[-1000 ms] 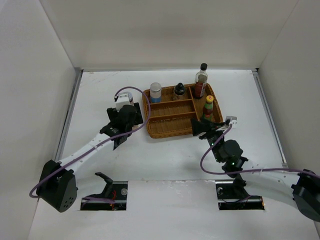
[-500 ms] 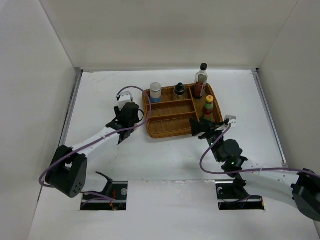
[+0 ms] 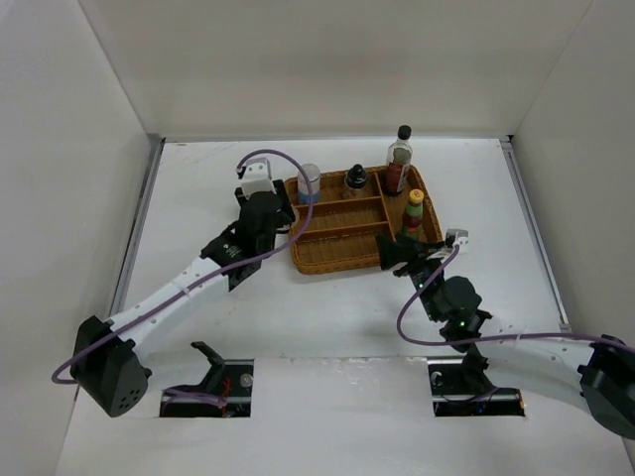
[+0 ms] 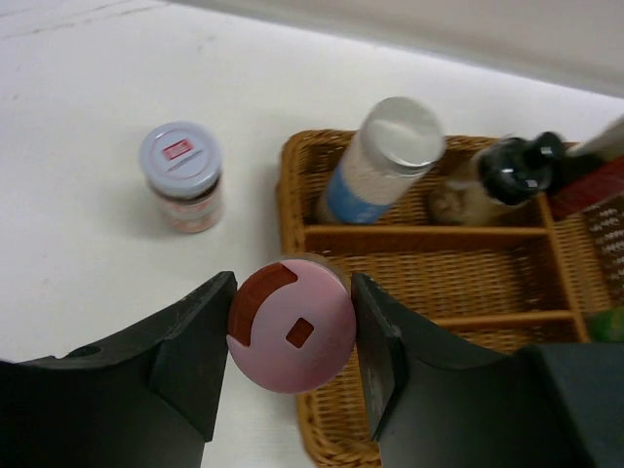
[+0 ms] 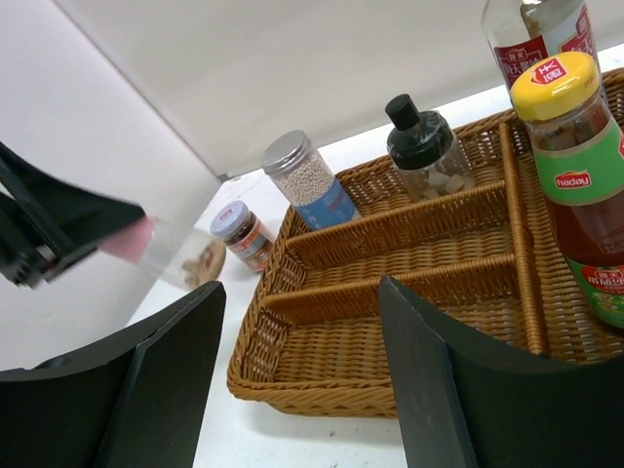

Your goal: Organize the condiment bottles

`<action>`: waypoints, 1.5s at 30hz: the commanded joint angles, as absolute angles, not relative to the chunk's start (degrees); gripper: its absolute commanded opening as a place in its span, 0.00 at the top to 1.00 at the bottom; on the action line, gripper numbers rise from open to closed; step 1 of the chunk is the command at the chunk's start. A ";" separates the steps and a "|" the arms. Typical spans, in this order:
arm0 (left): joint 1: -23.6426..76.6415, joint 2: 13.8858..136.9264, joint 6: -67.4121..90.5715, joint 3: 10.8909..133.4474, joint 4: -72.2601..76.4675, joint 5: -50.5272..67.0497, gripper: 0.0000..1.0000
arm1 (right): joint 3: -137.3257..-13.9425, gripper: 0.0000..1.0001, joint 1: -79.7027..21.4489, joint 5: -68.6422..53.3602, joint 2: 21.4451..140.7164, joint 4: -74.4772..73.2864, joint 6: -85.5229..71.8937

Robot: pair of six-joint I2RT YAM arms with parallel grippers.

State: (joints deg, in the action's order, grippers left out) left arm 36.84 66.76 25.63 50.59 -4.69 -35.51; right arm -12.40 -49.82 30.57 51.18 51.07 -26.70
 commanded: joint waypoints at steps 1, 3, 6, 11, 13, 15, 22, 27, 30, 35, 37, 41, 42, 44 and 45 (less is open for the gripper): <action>40.99 68.28 24.35 54.49 -2.90 -36.47 0.71 | -14.33 0.30 -49.44 29.18 51.42 53.53 -27.51; 43.01 69.69 24.35 55.54 -2.81 -36.21 0.71 | -14.33 0.30 -49.52 29.44 51.07 53.53 -27.07; 45.65 72.24 24.35 56.60 -3.86 -35.34 0.71 | -14.15 0.30 -48.83 29.18 51.24 53.70 -27.51; 46.98 75.58 24.70 55.02 -3.34 -34.72 0.71 | -13.98 0.29 -48.73 29.53 49.92 53.35 -27.16; 47.24 77.16 24.78 54.76 -3.69 -33.23 0.71 | -13.80 0.29 -48.47 29.18 50.36 53.44 -27.68; 48.11 78.92 24.79 53.97 -3.34 -32.61 0.71 | -13.97 0.29 -48.56 29.09 50.54 53.26 -27.86; 49.26 86.92 25.05 52.65 -1.67 -32.69 0.67 | -14.24 0.30 -48.56 29.00 51.77 53.53 -27.77; 49.44 86.93 25.66 51.59 -0.96 -34.10 0.47 | -14.06 0.29 -48.56 29.10 51.33 53.53 -27.59; 49.44 84.74 25.66 50.72 -0.79 -35.15 0.24 | -14.06 0.29 -48.56 29.18 50.72 53.26 -27.60; 48.12 78.85 25.40 52.20 -0.35 -36.65 0.13 | -14.24 0.29 -48.56 29.00 51.68 53.26 -27.95; 46.20 77.18 25.05 52.99 0.78 -38.05 0.12 | -14.41 0.29 -48.56 29.18 51.42 53.26 -27.51; 39.09 76.73 25.48 54.75 4.21 -38.24 0.12 | -14.41 0.29 -48.82 29.27 51.77 53.35 -27.51; 37.50 77.16 25.58 55.19 4.57 -37.88 0.12 | -14.41 0.29 -48.82 29.18 51.85 53.26 -27.60; 33.46 79.18 25.40 56.42 5.36 -38.32 0.12 | -14.41 0.29 -48.82 29.35 51.77 53.26 -27.25; 30.83 80.67 25.57 57.21 5.45 -37.62 0.12 | -14.50 0.29 -48.82 29.53 51.59 53.26 -27.07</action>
